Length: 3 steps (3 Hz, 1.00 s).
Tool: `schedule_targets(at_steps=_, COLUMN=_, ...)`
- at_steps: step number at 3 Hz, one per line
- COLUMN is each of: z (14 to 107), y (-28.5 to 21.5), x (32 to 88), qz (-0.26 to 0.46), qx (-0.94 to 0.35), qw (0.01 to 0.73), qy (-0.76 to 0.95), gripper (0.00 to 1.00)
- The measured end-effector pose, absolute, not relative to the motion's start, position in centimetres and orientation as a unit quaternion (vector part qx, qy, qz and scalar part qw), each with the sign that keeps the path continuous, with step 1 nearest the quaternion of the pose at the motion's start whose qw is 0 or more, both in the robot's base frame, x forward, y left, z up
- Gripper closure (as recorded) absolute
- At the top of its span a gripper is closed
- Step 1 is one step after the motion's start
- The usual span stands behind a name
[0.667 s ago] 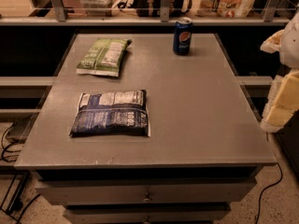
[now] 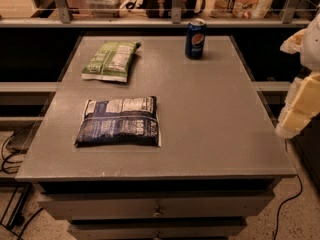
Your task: Pick pepsi can
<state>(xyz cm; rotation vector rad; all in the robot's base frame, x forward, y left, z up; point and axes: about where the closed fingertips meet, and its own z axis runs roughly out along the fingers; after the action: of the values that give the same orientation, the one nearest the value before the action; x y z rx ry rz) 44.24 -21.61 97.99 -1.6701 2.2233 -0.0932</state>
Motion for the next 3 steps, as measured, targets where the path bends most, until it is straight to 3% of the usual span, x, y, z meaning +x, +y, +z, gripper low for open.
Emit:
schedule_targets(at_steps=1, z=97.6, y=-21.5, x=44.9, qz=-0.02, qx=-0.552, qw=0.218, qy=0.805, gripper=0.0)
schedule_targets(at_steps=3, z=98.2, y=-22.5, x=52.2, qz=-0.014, qx=-0.439, qw=0.362, qy=0.822, gripper=0.0)
